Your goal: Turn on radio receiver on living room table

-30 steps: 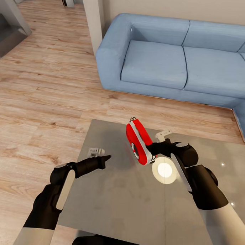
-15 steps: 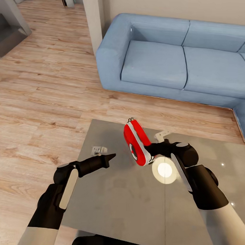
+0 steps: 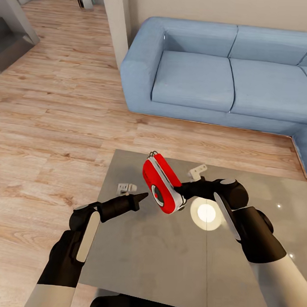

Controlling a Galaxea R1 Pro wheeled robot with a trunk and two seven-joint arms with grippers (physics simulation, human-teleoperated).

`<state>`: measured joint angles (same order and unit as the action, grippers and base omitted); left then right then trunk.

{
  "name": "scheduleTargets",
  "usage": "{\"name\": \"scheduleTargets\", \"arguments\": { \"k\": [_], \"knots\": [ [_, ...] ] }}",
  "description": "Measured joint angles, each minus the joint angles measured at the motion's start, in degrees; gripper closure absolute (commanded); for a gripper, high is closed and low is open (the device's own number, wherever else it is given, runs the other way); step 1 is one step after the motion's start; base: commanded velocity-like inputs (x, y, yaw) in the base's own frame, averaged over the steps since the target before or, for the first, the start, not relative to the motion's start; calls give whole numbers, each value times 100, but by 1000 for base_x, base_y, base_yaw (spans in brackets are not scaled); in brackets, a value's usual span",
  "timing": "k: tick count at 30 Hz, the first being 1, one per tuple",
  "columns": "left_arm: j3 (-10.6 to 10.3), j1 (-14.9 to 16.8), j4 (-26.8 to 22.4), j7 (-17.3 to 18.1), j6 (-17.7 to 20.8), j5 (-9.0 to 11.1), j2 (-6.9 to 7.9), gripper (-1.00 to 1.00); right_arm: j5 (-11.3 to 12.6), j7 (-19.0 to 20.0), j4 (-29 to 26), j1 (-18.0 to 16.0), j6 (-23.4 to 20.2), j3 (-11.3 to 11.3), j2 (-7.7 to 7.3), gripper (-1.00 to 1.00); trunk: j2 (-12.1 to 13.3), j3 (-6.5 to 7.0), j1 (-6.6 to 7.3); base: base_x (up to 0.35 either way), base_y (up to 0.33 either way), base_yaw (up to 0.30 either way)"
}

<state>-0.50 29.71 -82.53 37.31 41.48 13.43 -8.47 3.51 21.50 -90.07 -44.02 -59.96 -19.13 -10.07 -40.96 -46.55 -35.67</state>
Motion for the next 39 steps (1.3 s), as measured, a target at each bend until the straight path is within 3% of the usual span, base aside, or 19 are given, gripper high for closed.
{"name": "scheduleTargets", "arguments": {
  "k": [4,8,14,15,17,24,26,30,34,39],
  "knots": [
    [-2,0,1,0,2,-8,16,100,-59,10,0,0,2,-1,-22,100,0,0,0,0,0,0],
    [1,0,3,-4,4,-37,56,100,-132,7,1,0,11,1,-168,100,0,0,0,0,0,0],
    [14,134,134,-18,1,-51,231,100,-69,16,0,0,1,-2,-254,100,0,0,0,0,0,0],
    [15,379,457,-19,-8,-40,255,100,-78,21,0,0,3,-2,-258,100,0,0,-1,0,0,0],
    [18,526,731,-21,-44,-59,263,100,-82,72,0,0,6,-2,-259,100,0,0,0,0,0,0],
    [22,645,1180,-23,-146,-80,330,100,-44,380,0,0,0,-3,-318,100,0,0,0,0,0,0],
    [23,727,1562,-23,-462,-82,355,100,-77,407,0,0,7,0,-333,100,0,0,0,0,0,0],
    [24,796,2106,-29,-862,-84,343,100,-49,415,0,0,1,-3,-344,100,0,0,0,0,0,0],
    [22,808,2285,-35,-1003,-78,298,100,-84,416,0,0,9,-1,-374,100,0,0,0,0,0,0],
    [11,1035,2767,-45,-1256,-78,100,100,-59,416,0,0,5,-2,-373,100,0,0,0,0,0,0]
  ]
}}
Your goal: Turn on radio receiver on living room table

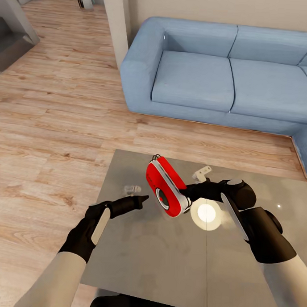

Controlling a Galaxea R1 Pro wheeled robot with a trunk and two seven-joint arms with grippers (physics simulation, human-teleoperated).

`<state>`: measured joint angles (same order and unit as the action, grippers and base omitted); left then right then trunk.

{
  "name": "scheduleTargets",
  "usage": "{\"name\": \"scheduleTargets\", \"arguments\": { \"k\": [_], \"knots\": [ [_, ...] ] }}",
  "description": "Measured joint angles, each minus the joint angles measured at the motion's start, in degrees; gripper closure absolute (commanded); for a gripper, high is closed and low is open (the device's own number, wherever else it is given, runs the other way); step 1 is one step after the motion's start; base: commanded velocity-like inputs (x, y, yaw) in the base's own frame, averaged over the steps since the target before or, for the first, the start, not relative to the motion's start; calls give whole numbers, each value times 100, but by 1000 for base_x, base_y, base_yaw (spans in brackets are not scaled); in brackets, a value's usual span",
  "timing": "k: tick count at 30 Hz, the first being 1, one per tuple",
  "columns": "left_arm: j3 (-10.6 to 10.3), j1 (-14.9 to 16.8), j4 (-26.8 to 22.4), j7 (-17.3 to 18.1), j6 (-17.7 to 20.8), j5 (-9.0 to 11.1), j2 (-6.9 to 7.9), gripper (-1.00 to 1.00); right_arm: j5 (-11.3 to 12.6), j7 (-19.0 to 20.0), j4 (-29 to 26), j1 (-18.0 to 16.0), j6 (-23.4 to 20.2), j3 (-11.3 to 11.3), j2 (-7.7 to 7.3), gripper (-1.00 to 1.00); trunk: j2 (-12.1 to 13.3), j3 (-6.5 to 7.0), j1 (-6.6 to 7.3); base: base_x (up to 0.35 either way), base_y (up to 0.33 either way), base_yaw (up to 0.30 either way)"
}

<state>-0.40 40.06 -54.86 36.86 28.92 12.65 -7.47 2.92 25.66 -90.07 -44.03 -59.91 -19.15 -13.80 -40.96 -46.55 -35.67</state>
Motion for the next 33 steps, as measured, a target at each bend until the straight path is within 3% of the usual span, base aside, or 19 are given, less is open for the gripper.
{"name": "scheduleTargets", "arguments": {
  "k": [4,10,18,33],
  "knots": [
    [-4,102,216,-9,-142,2,-110,100,18,0,0,0,-2,0,0,100,0,0,0,0,0,0],
    [-4,233,465,-18,-232,-1,-131,100,34,58,0,0,-3,-1,0,100,0,0,0,0,0,0],
    [4,525,1339,-29,-777,-1,-142,100,33,101,0,0,-3,0,-9,100,0,0,0,0,0,0],
    [-20,552,1756,-45,-1082,-1,-253,100,31,108,0,0,1,0,3,100,0,0,0,0,0,0]
  ]
}}
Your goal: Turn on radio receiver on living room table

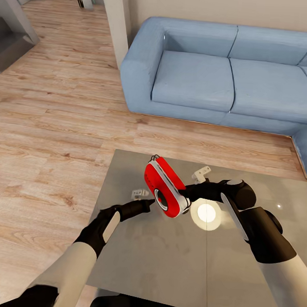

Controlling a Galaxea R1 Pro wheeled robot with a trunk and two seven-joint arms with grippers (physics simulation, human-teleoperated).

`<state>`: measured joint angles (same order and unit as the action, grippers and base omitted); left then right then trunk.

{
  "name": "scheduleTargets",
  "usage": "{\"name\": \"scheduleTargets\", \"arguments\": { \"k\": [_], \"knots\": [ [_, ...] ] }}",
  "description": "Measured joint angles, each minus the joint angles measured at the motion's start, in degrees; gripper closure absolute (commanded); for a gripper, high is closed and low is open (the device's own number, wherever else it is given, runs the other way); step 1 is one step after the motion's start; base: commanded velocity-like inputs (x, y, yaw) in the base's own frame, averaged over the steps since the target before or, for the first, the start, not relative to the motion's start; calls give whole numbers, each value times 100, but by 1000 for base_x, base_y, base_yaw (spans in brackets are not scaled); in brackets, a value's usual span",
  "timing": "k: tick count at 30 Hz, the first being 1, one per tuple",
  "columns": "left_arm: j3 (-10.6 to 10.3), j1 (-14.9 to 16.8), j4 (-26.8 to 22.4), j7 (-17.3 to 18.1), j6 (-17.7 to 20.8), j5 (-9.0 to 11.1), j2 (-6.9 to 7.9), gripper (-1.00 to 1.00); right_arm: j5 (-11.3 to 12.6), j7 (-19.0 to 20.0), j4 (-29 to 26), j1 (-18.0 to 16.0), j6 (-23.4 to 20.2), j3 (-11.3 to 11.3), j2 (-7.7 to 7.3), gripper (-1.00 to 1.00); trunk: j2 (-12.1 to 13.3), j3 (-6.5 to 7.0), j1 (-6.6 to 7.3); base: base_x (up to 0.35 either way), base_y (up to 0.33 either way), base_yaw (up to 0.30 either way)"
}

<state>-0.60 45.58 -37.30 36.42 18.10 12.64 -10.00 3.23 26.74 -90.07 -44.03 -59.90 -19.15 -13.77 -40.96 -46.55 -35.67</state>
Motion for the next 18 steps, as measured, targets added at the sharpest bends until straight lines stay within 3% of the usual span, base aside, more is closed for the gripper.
{"name": "scheduleTargets", "arguments": {
  "k": [18],
  "knots": [
    [-68,55,115,-3,-282,59,0,100,14,6,0,0,-1,-2,65,100,0,0,0,0,0,0]
  ]
}}
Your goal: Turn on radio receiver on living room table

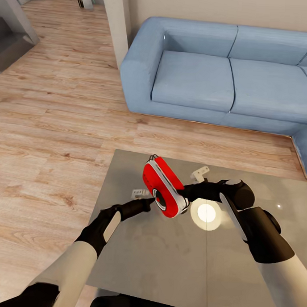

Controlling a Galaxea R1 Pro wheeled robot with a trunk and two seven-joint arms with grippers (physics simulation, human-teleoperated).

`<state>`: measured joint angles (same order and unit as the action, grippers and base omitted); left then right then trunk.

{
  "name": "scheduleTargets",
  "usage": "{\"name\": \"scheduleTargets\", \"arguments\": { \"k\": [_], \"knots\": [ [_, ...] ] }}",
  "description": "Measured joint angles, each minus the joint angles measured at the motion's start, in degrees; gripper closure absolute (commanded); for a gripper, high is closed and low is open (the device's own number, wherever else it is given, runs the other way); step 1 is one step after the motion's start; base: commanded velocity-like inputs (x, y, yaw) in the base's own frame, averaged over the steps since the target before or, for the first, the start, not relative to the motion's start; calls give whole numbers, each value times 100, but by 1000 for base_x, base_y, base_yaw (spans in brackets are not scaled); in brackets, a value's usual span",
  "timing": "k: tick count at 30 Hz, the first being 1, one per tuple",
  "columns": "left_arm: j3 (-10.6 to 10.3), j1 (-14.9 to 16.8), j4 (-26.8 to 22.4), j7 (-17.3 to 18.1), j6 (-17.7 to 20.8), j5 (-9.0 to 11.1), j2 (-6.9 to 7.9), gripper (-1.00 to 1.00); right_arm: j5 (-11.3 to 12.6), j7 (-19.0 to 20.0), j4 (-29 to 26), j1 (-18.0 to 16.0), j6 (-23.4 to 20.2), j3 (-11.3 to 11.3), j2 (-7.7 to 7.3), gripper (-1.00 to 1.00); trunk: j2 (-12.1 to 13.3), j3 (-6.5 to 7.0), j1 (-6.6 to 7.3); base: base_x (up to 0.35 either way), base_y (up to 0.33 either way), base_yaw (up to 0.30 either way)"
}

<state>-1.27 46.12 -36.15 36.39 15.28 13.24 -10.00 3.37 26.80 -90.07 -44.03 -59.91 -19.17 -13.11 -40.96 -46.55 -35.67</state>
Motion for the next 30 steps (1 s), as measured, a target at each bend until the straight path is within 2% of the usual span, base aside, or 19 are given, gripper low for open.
{"name": "scheduleTargets", "arguments": {
  "k": [6,12,22,27,30],
  "knots": [
    [-52,27,2,0,-22,11,0,100,0,-1,0,0,0,-6,9,100,0,0,0,0,0,0],
    [-326,28,6,-4,-91,24,0,100,-3,-2,0,0,1,-7,10,100,0,0,0,0,0,0],
    [-382,28,198,-7,-294,38,0,100,-1,7,0,0,1,-7,17,100,0,0,0,0,0,0],
    [-390,27,215,-5,-304,18,1,100,-231,289,2,-2,59,1,1,100,0,0,0,0,0,0],
    [-396,27,216,-4,-304,10,2,100,-269,352,2,-2,72,9,-11,100,0,0,0,0,0,0]
  ]
}}
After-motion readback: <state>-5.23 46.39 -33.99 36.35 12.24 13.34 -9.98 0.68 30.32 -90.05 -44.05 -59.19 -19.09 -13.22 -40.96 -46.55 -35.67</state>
